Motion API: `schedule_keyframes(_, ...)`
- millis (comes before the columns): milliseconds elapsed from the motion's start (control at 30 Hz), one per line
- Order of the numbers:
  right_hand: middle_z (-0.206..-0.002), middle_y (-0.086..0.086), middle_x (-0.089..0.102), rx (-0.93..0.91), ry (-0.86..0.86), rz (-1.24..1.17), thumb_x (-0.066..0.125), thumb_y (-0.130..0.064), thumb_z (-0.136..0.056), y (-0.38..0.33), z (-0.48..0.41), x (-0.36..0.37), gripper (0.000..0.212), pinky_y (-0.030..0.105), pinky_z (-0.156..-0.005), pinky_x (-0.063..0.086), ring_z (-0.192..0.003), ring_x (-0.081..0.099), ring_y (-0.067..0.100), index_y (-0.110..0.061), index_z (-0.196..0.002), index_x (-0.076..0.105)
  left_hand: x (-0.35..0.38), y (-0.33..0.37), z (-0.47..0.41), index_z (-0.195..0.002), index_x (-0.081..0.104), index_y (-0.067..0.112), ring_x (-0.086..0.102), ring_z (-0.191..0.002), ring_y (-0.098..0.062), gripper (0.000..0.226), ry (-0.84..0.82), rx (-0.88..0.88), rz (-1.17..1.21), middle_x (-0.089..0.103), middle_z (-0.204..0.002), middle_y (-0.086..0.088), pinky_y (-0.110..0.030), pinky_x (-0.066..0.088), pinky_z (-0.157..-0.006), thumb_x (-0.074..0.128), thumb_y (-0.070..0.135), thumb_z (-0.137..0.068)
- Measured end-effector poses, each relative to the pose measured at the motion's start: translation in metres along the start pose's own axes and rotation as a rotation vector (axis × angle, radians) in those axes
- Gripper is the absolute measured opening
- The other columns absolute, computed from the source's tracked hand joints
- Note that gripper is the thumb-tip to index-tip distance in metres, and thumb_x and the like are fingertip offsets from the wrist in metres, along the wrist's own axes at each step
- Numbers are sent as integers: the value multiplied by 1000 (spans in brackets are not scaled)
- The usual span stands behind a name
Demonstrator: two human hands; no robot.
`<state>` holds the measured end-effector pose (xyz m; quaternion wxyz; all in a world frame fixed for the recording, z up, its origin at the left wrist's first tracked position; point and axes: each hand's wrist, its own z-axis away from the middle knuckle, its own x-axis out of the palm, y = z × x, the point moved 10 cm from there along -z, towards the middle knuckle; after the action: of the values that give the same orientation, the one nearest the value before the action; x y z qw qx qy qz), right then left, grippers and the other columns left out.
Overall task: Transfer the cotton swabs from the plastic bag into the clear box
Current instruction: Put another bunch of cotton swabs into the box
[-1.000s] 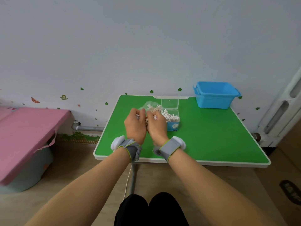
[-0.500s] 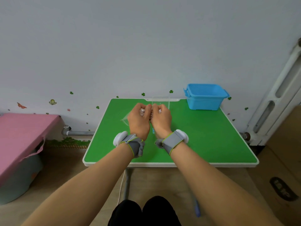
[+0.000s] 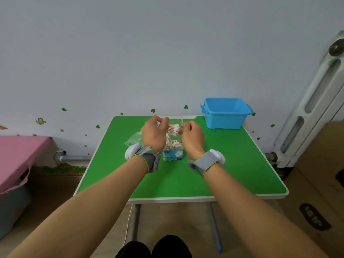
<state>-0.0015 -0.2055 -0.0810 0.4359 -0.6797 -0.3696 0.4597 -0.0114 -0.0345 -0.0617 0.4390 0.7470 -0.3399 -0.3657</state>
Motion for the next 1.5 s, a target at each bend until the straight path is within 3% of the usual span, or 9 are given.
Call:
schedule_keyframes(100, -93, 8, 69, -67, -23, 152, 36, -22, -99, 5, 1, 0, 35, 39, -71, 49, -82, 62, 28, -9, -91, 68, 3, -5, -7, -72, 58, 13, 51, -67, -22, 23, -3, -16, -20, 59, -70, -4, -26, 35, -62, 60, 28, -89)
schedule_keyframes(233, -92, 15, 66, -81, -36, 245, 31, -35, -100, 11, 1, 5, 52, 39, -73, 49, -76, 60, 28, -16, -74, 72, 12, -9, -12, -72, 56, 12, 48, -65, -22, 23, -17, -17, -61, 57, -69, -4, -26, 31, -60, 59, 28, -90)
schedule_keyframes(400, -107, 15, 53, -47, -6, 295, 29, -42, -99, 21, -1, 7, 57, 39, -81, 47, -92, 57, 30, -5, -83, 69, 15, -11, -13, -72, 58, 11, 48, -65, -21, 21, -10, -17, -71, 57, -69, -4, -23, 26, -55, 60, 24, -89)
schedule_keyframes(567, -104, 9, 51, -62, -45, 205, 29, -38, -101, 25, 1, 12, 57, 38, -91, 41, -99, 53, 26, -11, -78, 73, 19, -14, -14, -79, 63, 2, 49, -66, -22, 24, -18, -21, -102, 59, -71, -7, -25, 32, -59, 60, 24, -89)
schedule_keyframes(733, -104, 5, 51, -51, -44, 102, 31, -34, -101, 28, 5, 11, 57, 40, -95, 39, -102, 52, 22, -19, -64, 72, 22, -14, -14, -81, 63, -1, 49, -64, -23, 25, -33, -1, -132, 59, -71, -10, -24, 27, -53, 60, 23, -89)
schedule_keyframes(1033, -99, 4, 51, -64, 28, 68, 35, -28, -101, 30, 6, 5, 55, 30, -82, 36, -94, 52, 18, -21, -51, 60, 28, -14, -11, -79, 63, 0, 53, -65, -22, 26, -109, 25, -144, 61, -72, -8, -26, 38, -60, 62, 23, -89)
schedule_keyframes(1167, -95, 3, 48, -73, 42, 78, 34, -26, -102, 28, 6, 4, 52, 24, -72, 28, -80, 48, 12, -13, -60, 62, 28, -10, -8, -75, 62, 3, 52, -62, -21, 25, -121, 43, -86, 62, -69, -8, -24, 35, -55, 64, 24, -88)
schedule_keyframes(1267, -94, 9, 51, -83, 63, 69, 32, -23, -102, 26, 7, 4, 48, 28, -70, 30, -77, 47, 18, 0, -73, 62, 28, -10, -7, -70, 59, 8, 51, -60, -20, 25, -136, 41, -90, 61, -67, -6, -24, 35, -54, 64, 25, -88)
schedule_keyframes(1500, -83, 3, 54, -75, 79, -21, 32, -21, -102, 27, 7, 2, 38, 33, -77, 38, -84, 51, 19, -15, -73, 56, 29, -18, -12, -68, 59, 5, 53, -64, -24, 29, -140, -11, -214, 61, -68, -13, -34, 47, -64, 63, 26, -88)
